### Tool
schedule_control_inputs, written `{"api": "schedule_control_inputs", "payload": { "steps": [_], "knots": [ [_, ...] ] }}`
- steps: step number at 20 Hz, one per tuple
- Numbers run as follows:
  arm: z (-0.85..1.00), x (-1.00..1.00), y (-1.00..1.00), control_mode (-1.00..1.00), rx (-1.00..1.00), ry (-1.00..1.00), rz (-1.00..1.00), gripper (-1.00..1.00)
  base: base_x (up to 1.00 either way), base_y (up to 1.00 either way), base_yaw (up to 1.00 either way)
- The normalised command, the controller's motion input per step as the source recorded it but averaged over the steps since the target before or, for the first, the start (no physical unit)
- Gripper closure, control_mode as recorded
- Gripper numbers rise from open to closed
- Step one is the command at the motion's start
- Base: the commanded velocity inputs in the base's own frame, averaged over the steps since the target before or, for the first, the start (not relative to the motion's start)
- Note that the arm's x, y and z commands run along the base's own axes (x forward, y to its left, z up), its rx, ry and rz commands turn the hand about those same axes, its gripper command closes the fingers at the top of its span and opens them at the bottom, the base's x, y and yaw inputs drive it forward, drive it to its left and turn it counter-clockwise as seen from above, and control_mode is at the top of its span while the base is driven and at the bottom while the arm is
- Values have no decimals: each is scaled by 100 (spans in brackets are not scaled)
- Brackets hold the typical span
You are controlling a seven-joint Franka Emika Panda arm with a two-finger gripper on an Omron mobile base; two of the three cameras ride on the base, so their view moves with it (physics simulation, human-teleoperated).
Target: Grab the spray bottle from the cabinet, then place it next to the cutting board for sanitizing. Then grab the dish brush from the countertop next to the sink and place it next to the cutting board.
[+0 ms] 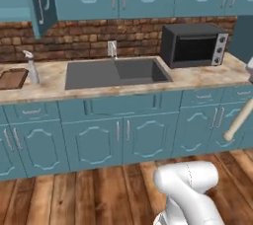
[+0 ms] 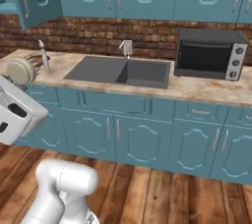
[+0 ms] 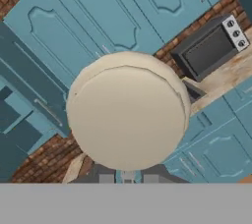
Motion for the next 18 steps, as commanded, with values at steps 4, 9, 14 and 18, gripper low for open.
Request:
{"api": "schedule_control_inputs", "payload": {
  "steps": [4,9,14,18],
  "knots": [
    [0,0,0,100,0,0,0,100,-8,100,0],
    [0,0,0,100,0,0,0,100,-14,100,0],
    [0,0,0,100,0,0,0,100,-28,100,0],
    [0,0,0,100,0,0,0,100,16,100,0]
  ]
}}
